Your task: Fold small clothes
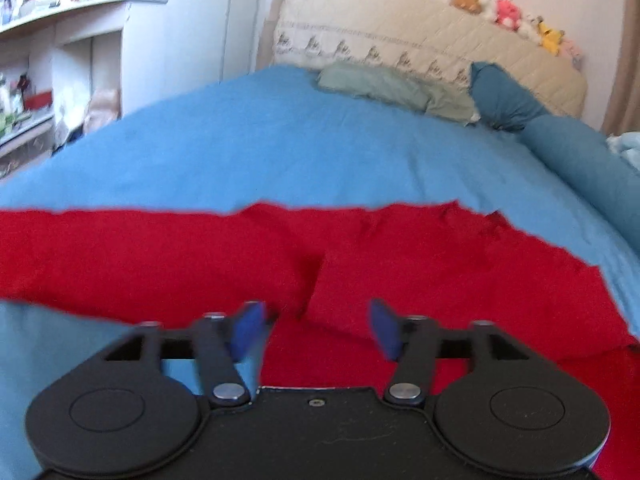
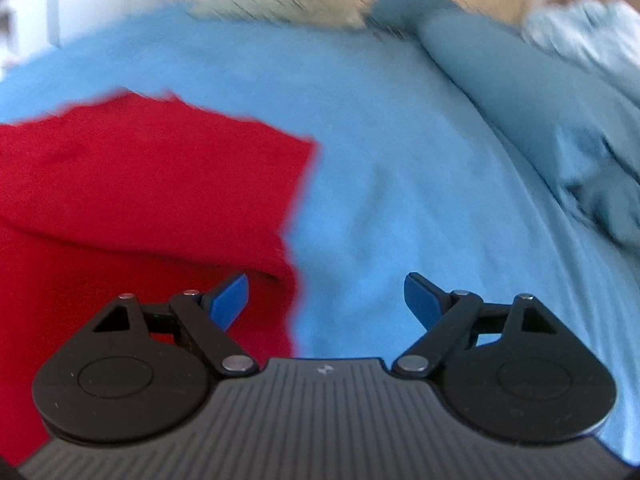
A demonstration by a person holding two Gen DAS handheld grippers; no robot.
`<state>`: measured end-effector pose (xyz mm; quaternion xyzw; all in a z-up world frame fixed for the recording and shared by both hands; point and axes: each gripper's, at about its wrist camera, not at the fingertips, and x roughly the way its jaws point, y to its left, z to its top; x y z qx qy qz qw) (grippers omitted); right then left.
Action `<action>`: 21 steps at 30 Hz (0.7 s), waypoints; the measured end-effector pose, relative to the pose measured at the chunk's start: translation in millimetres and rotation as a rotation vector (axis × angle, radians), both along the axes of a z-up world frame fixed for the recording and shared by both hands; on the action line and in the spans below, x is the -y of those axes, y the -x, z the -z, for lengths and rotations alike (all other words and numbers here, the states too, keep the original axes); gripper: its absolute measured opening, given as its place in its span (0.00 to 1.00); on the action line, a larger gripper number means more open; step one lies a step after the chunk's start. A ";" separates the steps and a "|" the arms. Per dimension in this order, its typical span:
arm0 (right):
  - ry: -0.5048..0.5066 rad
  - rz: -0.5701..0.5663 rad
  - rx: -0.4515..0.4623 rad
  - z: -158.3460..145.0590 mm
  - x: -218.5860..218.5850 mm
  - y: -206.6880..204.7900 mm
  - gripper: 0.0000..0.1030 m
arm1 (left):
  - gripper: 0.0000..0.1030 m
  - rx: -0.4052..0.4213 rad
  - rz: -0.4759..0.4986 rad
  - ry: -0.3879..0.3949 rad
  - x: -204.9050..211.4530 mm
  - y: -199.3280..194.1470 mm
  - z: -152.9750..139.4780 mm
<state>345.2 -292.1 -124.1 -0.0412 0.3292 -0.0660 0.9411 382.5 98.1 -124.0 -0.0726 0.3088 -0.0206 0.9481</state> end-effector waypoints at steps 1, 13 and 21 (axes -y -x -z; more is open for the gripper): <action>-0.041 -0.039 0.014 -0.8 -9.4 -3.2 0.98 | 0.70 0.010 0.023 0.010 4.7 -3.8 -2.3; -0.175 -0.057 0.031 32.6 -40.7 -45.0 0.98 | 0.42 -0.142 0.069 0.074 9.8 -101.2 24.7; -0.182 -0.070 0.041 31.6 -33.4 -44.6 0.98 | 0.25 0.215 0.140 -0.239 50.3 -34.6 8.2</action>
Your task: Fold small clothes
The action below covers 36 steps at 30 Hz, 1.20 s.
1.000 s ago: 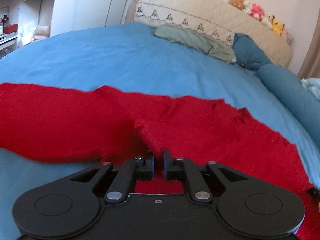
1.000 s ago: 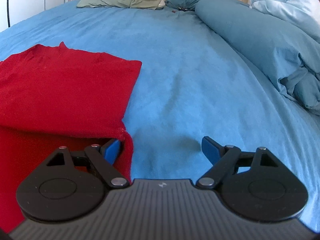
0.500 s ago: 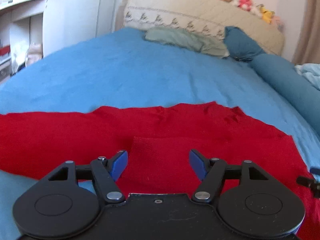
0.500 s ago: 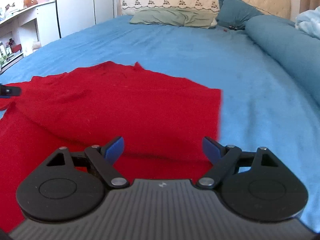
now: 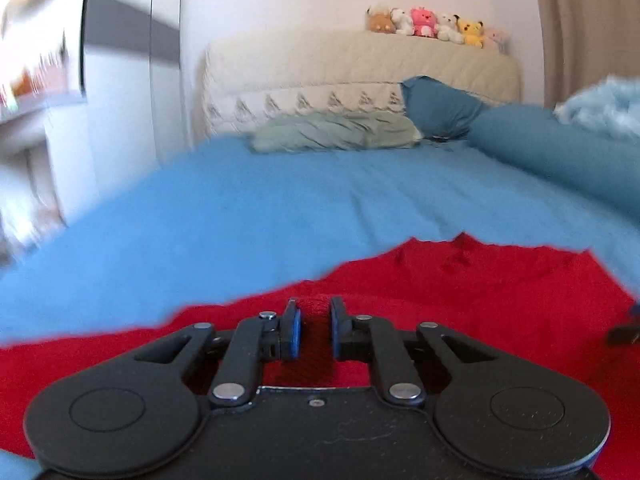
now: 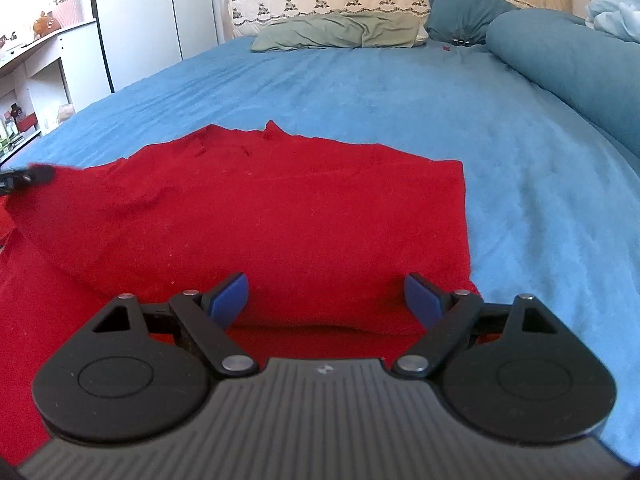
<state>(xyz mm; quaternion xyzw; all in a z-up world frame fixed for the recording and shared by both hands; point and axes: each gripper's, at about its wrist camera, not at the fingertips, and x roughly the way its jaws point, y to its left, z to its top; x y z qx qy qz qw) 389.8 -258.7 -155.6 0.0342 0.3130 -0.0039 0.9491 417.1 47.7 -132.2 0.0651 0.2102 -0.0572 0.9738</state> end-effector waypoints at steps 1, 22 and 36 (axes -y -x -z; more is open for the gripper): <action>-0.001 0.000 -0.001 -0.2 0.2 0.2 0.98 | 0.38 -0.005 -0.035 -0.044 1.9 1.5 3.3; 0.051 0.042 0.001 -5.5 6.3 3.8 1.00 | 0.82 -0.308 -0.052 0.201 -22.0 -7.8 22.0; 0.002 0.139 -0.014 12.1 48.0 -116.4 1.00 | 0.88 -0.342 -0.021 0.176 -12.9 -13.6 33.8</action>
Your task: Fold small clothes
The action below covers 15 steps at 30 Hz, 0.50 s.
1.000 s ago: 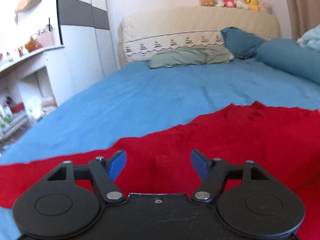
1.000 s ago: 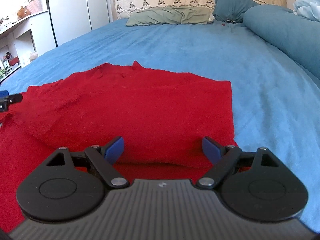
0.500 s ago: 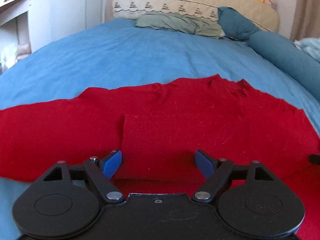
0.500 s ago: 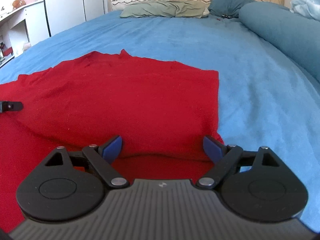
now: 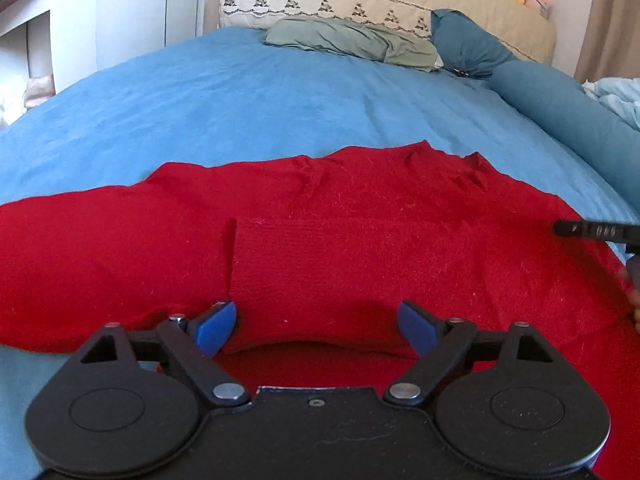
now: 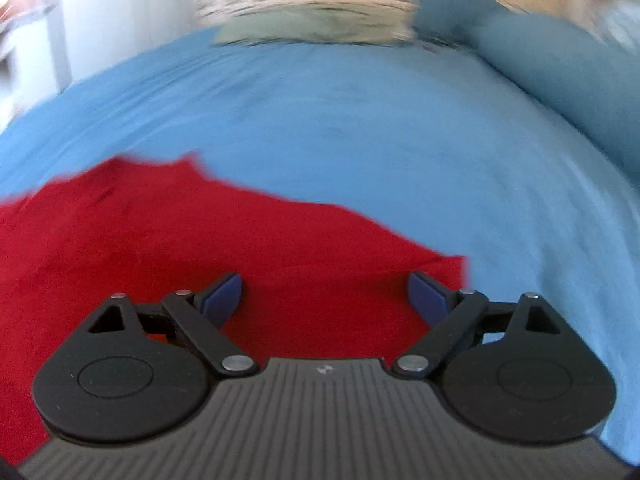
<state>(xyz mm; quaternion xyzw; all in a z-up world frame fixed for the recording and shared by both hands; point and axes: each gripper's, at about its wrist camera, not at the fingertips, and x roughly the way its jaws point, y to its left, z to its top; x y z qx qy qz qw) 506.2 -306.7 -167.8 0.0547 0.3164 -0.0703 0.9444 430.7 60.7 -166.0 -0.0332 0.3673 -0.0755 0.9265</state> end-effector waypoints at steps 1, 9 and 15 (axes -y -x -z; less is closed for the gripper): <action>-0.010 0.014 0.006 0.0 4.5 2.7 1.00 | 0.88 0.001 0.003 -0.008 0.2 -1.1 1.1; -0.030 -0.080 0.113 -63.8 -31.1 55.5 1.00 | 0.89 0.073 -0.087 0.077 -27.6 22.3 -45.2; -0.003 -0.189 0.128 -121.2 -92.3 106.6 1.00 | 1.00 0.164 -0.217 0.080 -97.9 63.7 -101.1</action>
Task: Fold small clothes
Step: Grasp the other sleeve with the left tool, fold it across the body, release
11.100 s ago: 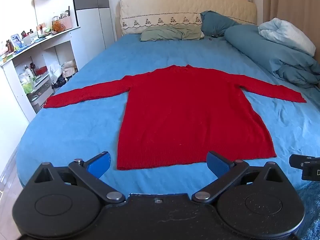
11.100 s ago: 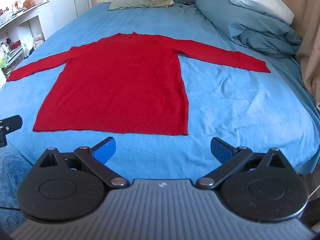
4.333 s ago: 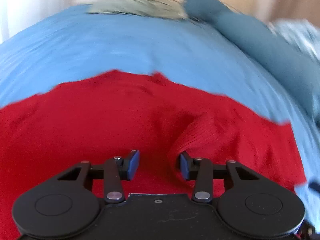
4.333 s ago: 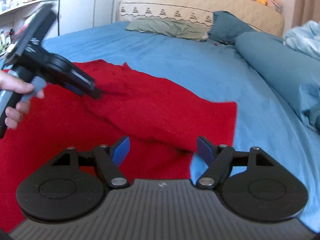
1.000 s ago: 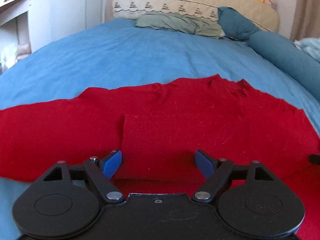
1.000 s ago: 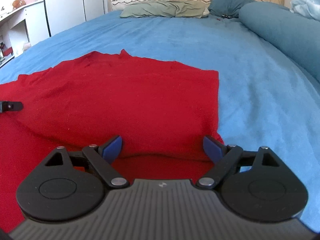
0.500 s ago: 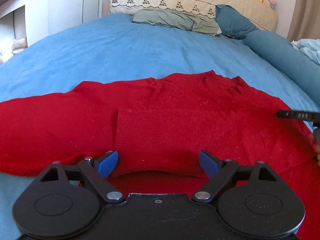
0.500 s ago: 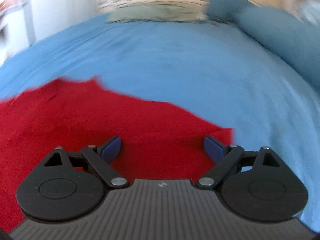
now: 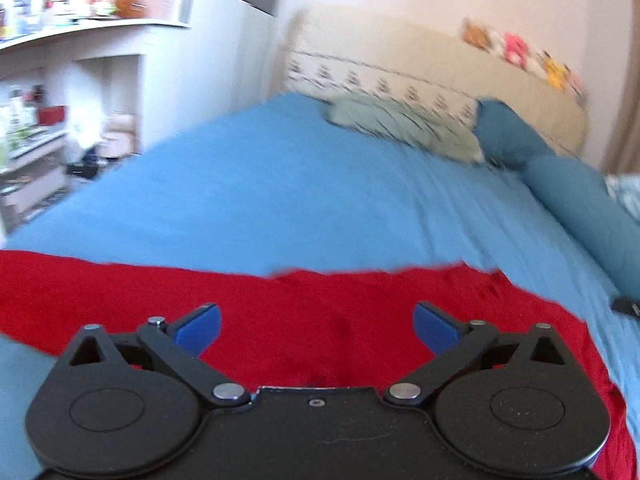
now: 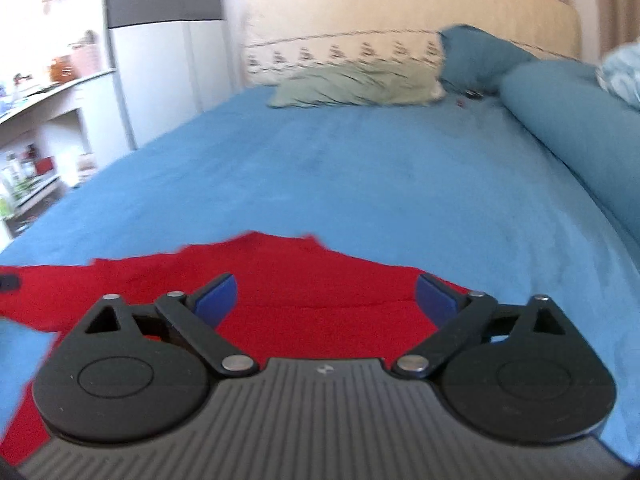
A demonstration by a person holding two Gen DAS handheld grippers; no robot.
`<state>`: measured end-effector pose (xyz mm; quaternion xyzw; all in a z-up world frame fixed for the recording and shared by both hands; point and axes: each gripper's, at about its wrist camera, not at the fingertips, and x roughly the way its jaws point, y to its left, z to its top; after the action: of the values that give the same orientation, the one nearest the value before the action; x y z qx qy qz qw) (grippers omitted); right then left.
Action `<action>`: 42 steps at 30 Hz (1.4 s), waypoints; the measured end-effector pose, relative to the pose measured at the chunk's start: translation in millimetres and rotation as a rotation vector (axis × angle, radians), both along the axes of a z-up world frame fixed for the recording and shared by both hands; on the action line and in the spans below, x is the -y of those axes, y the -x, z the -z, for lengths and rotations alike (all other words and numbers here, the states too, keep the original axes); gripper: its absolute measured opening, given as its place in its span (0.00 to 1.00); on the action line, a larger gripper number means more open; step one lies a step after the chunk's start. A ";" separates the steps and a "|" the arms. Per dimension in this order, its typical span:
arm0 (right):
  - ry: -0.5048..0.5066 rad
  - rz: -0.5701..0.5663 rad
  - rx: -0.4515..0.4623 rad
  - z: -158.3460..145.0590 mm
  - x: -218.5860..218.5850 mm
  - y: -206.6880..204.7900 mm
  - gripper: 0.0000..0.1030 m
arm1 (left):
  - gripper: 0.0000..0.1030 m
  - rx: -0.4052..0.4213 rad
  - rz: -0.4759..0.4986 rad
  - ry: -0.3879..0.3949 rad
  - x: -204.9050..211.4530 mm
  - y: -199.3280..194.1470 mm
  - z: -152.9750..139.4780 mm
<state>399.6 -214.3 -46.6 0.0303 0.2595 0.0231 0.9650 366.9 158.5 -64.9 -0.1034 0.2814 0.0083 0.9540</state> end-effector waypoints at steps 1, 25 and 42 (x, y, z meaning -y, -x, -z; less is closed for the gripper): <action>0.001 -0.011 -0.003 -4.2 -12.3 7.8 1.00 | 1.00 -0.002 -0.030 0.005 -15.7 5.4 -3.8; 0.015 -0.090 -0.142 80.2 -156.5 22.0 1.00 | 0.53 -0.031 -0.544 0.197 -245.6 14.1 80.5; -0.013 0.004 -0.075 58.7 -97.1 31.9 1.00 | 0.04 0.213 -0.257 -0.045 -127.7 -2.4 -25.7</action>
<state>367.7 -117.2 -105.3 0.0378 0.2955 0.0217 0.9544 369.3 286.3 -39.2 -0.1174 0.1630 0.1258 0.9715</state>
